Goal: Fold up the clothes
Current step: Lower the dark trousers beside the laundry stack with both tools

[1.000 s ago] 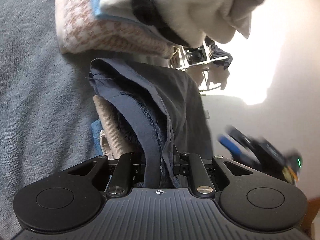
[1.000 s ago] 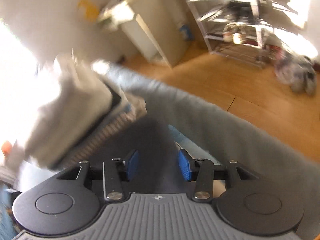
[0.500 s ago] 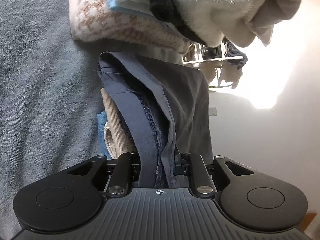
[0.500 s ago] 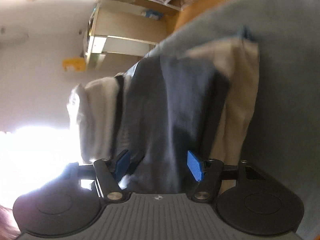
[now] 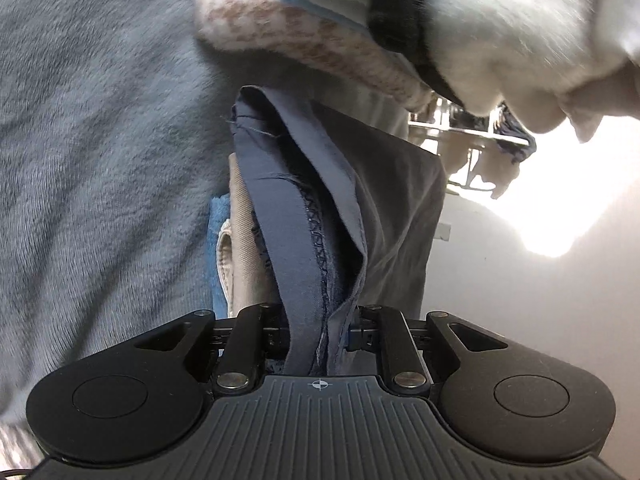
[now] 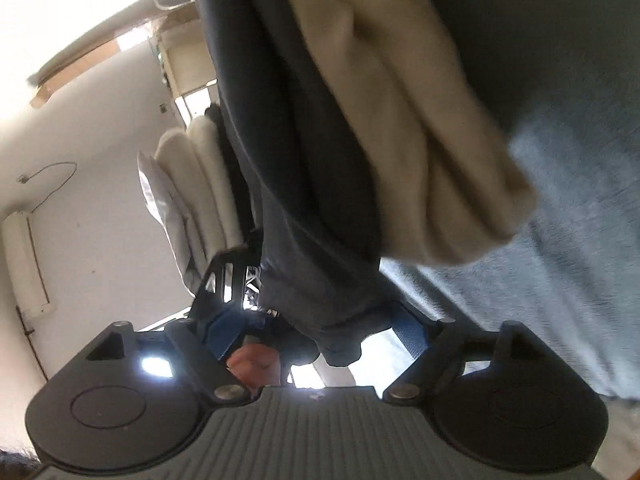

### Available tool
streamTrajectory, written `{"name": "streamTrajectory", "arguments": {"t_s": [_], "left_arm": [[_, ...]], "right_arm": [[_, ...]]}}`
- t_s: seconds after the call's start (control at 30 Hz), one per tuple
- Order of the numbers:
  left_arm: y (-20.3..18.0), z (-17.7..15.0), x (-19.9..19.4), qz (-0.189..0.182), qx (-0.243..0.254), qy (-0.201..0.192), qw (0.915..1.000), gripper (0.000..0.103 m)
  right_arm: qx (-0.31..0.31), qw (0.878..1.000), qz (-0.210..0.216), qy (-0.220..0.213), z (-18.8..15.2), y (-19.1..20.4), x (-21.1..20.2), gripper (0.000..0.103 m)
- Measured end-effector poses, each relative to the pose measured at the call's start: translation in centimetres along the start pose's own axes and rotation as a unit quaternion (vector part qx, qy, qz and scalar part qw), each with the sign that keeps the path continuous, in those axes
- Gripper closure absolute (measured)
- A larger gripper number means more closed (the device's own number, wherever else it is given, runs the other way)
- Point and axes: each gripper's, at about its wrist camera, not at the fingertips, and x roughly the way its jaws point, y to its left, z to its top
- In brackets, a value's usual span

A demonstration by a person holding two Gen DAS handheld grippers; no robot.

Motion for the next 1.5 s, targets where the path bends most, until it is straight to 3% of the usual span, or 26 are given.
{"name": "streamTrajectory", "arguments": {"t_s": [0.23, 0.37, 0.43, 0.47, 0.53, 0.6, 0.7, 0.8, 0.9, 1.03, 1.13, 1.27, 1.37, 1.5], "left_arm": [[0.1, 0.4, 0.7, 0.004, -0.02, 0.01, 0.9997, 0.087], [0.3, 0.6, 1.2, 0.002, -0.029, 0.014, 0.9995, 0.087], [0.4, 0.8, 1.4, 0.0, -0.032, 0.016, 0.9994, 0.087], [0.5, 0.8, 1.4, -0.001, -0.031, 0.016, 0.9994, 0.087], [0.5, 0.8, 1.6, -0.007, -0.029, 0.016, 0.9994, 0.087], [0.7, 0.6, 1.8, -0.016, -0.026, 0.016, 0.9994, 0.088], [0.8, 0.0, 1.9, -0.035, -0.014, 0.014, 0.9992, 0.088], [0.7, -1.0, 1.8, -0.067, -0.002, 0.007, 0.9977, 0.089], [1.4, -2.5, 2.3, -0.096, -0.004, 0.009, 0.9953, 0.089], [2.5, -2.8, 3.6, -0.09, 0.0, 0.013, 0.9958, 0.089], [2.7, -2.9, 3.9, -0.085, 0.008, 0.009, 0.9963, 0.089], [0.3, -2.8, 2.2, -0.065, 0.073, -0.017, 0.9951, 0.088], [-1.4, -3.3, 1.9, -0.023, 0.14, -0.042, 0.989, 0.086], [-1.1, -4.0, -0.1, -0.018, 0.184, -0.068, 0.9804, 0.08]], "right_arm": [[-0.015, 0.999, -0.02, -0.029, 0.0, -0.7, 1.2, 0.008], [-0.009, 0.999, 0.009, -0.03, 0.2, -1.4, 2.4, 0.007], [-0.013, 0.999, 0.022, -0.023, -0.1, -1.0, 3.5, 0.024], [-0.016, 0.999, 0.025, -0.02, -0.3, -0.7, 3.9, 0.038], [-0.018, 0.999, 0.021, -0.023, -0.6, 0.1, 4.1, 0.052], [-0.023, 0.999, 0.006, -0.036, -0.9, 0.9, 3.8, 0.074], [-0.055, 0.997, -0.028, -0.05, -1.3, 3.1, 3.1, 0.082], [-0.13, 0.988, -0.071, -0.053, -2.1, 6.6, 2.3, 0.084], [-0.21, 0.969, -0.117, -0.052, -2.2, 9.7, 1.1, 0.084], [-0.267, 0.946, -0.178, -0.049, -2.3, 10.5, -0.8, 0.085], [-0.266, 0.944, -0.19, -0.048, -2.1, 9.1, -1.3, 0.085], [-0.277, 0.941, -0.187, -0.053, -2.5, 8.7, -0.6, 0.085], [-0.262, 0.945, -0.187, -0.055, -2.4, 7.3, 0.0, 0.085], [-0.236, 0.953, -0.178, -0.06, -1.9, 5.9, 0.2, 0.084]]}}
